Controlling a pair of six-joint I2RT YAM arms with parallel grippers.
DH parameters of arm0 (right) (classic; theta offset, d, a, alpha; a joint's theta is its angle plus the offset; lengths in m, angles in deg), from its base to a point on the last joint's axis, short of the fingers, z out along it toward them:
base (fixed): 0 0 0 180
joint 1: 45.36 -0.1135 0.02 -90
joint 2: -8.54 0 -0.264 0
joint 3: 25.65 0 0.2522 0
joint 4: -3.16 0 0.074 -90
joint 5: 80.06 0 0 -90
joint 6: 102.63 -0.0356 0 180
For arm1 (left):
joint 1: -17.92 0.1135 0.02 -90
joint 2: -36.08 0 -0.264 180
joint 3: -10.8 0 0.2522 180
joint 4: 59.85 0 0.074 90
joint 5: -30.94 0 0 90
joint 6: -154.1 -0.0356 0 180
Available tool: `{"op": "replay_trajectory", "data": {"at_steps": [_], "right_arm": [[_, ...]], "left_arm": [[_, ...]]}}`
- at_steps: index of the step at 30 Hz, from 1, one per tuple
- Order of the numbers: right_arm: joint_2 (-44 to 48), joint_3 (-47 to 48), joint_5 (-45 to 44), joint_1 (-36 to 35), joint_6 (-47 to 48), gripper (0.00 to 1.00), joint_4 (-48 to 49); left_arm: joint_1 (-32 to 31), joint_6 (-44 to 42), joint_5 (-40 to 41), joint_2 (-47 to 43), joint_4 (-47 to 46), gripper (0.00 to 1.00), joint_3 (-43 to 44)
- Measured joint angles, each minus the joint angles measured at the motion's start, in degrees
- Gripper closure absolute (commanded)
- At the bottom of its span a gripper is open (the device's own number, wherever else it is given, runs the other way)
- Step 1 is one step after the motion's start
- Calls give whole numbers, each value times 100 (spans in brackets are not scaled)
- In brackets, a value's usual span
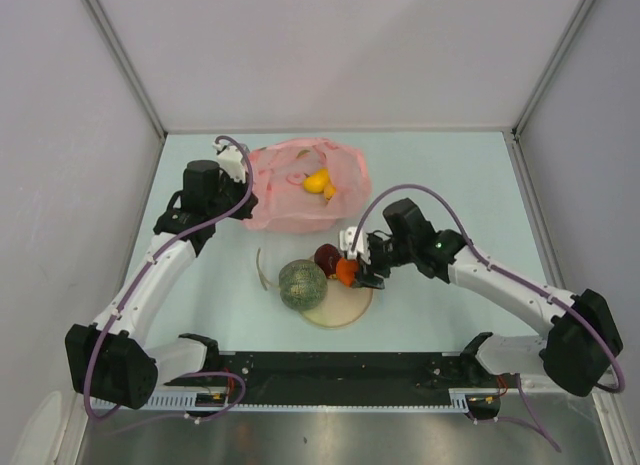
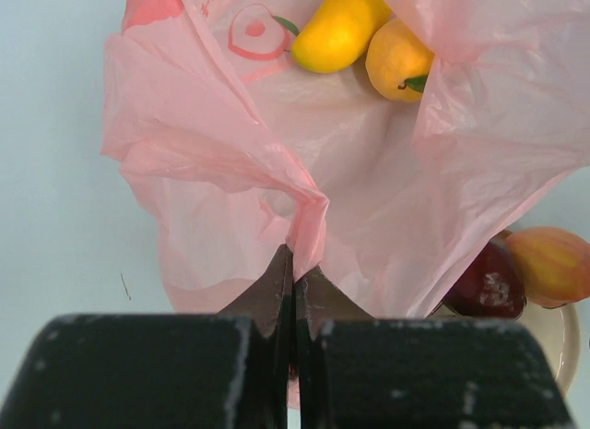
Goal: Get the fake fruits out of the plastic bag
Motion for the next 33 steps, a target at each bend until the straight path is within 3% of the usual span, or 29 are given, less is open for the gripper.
{"op": "replay_trajectory", "data": {"at_steps": [15, 33], "right_arm": [[953, -1338, -166, -216, 2153, 72, -85], [911, -2035, -291, -538, 2765, 57, 831]], "left_arm": [[0, 59, -127, 15, 0, 100, 0], [0, 87, -127, 7, 7, 100, -125]]}}
